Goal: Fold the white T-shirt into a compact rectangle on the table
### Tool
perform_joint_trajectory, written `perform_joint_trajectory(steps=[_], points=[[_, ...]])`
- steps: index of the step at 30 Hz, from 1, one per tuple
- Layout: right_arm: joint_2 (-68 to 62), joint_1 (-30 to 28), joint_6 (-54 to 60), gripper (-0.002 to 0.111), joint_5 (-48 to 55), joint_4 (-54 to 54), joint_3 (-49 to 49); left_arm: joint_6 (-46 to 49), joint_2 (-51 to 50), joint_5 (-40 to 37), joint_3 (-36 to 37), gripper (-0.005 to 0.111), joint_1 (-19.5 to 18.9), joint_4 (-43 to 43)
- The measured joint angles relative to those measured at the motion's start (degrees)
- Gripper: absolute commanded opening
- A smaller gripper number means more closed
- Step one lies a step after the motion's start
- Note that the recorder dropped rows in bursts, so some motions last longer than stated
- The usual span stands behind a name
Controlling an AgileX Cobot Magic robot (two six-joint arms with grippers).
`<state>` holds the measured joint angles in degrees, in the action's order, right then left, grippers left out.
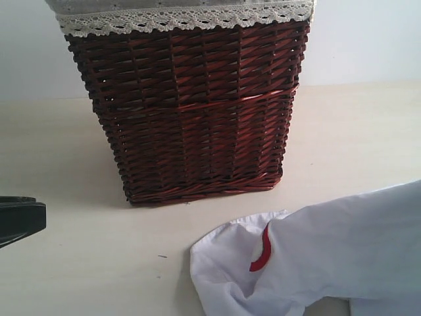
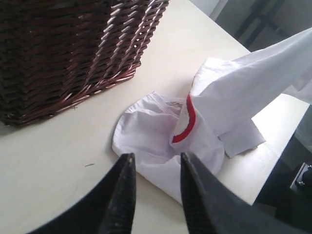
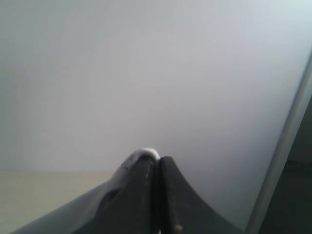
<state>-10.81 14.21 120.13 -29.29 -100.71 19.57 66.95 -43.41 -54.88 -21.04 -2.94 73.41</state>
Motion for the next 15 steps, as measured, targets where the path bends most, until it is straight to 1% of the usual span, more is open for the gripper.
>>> perform_joint_trajectory(steps=[2, 3, 7, 10, 15], points=[[0.44, 0.00, 0.00, 0.000, 0.12, 0.00, 0.00, 0.00, 0.00, 0.33, 0.00, 0.002, 0.00, 0.00], [0.74, 0.00, 0.00, 0.000, 0.24, 0.00, 0.00, 0.00, 0.00, 0.48, 0.00, 0.000, 0.00, 0.00], [0.95, 0.00, 0.00, 0.000, 0.81, 0.00, 0.00, 0.00, 0.00, 4.00, 0.00, 0.000, 0.00, 0.00], [0.95, 0.00, 0.00, 0.000, 1.04, 0.00, 0.00, 0.52, 0.00, 11.51, 0.00, 0.000, 0.00, -0.11], [0.95, 0.00, 0.00, 0.000, 1.22, 0.00, 0.00, 1.72, 0.00, 34.05, 0.00, 0.000, 0.00, -0.03]])
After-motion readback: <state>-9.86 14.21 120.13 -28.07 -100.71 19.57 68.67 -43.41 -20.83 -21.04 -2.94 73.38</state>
